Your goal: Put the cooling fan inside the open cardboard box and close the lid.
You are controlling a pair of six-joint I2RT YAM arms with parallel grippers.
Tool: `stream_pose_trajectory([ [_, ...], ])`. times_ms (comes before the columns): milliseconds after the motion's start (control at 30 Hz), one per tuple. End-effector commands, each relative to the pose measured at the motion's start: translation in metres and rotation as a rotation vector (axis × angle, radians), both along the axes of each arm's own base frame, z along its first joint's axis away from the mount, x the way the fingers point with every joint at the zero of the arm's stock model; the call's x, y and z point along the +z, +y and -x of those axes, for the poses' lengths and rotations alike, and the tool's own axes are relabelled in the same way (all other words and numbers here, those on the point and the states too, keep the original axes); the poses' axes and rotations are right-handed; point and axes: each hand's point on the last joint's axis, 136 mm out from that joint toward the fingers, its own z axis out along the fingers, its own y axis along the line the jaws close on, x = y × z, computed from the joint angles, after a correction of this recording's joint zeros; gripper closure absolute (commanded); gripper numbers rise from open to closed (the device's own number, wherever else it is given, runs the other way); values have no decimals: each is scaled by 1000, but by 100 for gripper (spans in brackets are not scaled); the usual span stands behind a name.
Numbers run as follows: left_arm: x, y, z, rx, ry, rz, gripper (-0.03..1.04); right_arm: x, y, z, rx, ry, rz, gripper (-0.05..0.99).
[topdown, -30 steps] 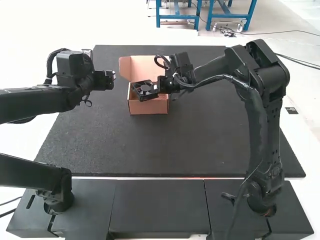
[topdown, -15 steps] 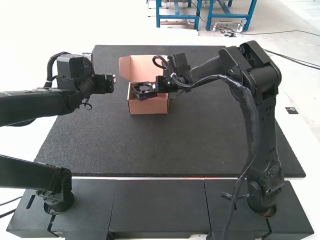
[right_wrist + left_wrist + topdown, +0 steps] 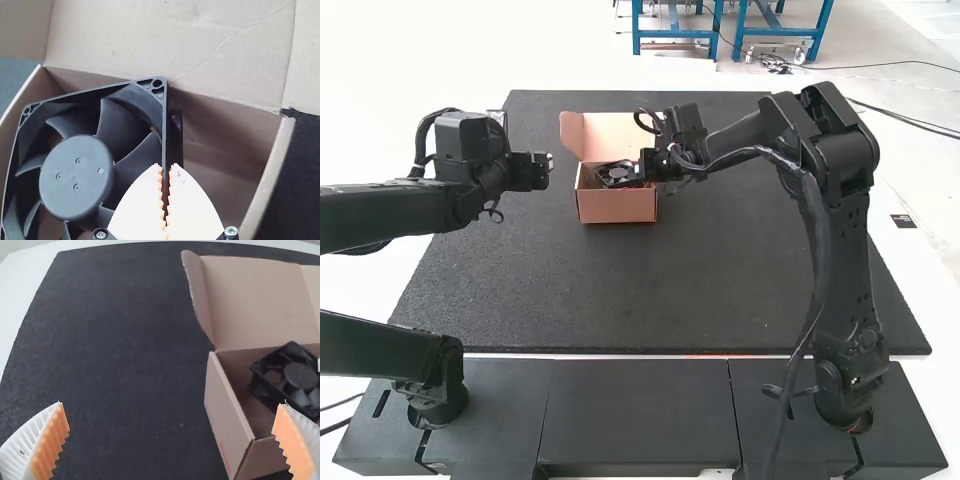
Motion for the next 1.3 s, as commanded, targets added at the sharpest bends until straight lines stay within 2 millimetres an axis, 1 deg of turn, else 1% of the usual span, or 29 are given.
stream_pose_trajectory([
  [0,12,-1,2,-6,-35,21,5,13,-3,-13,-13,-40,-4,95],
  [100,12,-2,2,-6,-35,20,5,7,-1,-7,-6,-27,-1,95],
  [333,8,1,3,0,-31,19,5,-1,18,11,43,0,4,92],
  [400,8,1,2,0,-32,19,5,-2,21,14,50,6,6,87],
  [433,9,1,2,0,-35,20,5,-4,21,17,53,14,10,87],
  [533,10,1,2,1,-37,20,5,-3,26,21,65,17,14,81],
  [567,10,1,2,1,-37,20,5,-3,26,22,67,19,16,78],
  [700,10,0,2,-2,-41,22,5,-1,22,24,69,16,31,78],
  [767,13,1,1,-2,-50,24,5,3,19,24,67,9,34,74],
  [833,16,1,0,0,-61,26,5,6,16,25,72,-4,43,73],
  [900,17,1,0,1,-67,26,5,15,12,24,65,-21,44,66],
  [1000,24,1,-3,5,-96,31,5,38,7,23,61,-67,37,61],
  [1067,35,3,-6,11,-136,39,5,56,3,21,48,-104,36,56],
  [1100,42,4,-7,16,-161,43,5,66,0,21,43,-122,31,56],
  [1167,55,8,-11,29,-202,50,4,82,-11,18,22,-159,37,56],
  [1200,58,9,-13,32,-209,51,4,90,-17,17,9,-174,37,56],
  [1267,64,9,-19,37,-220,52,4,100,-31,13,-13,-201,49,52],
])
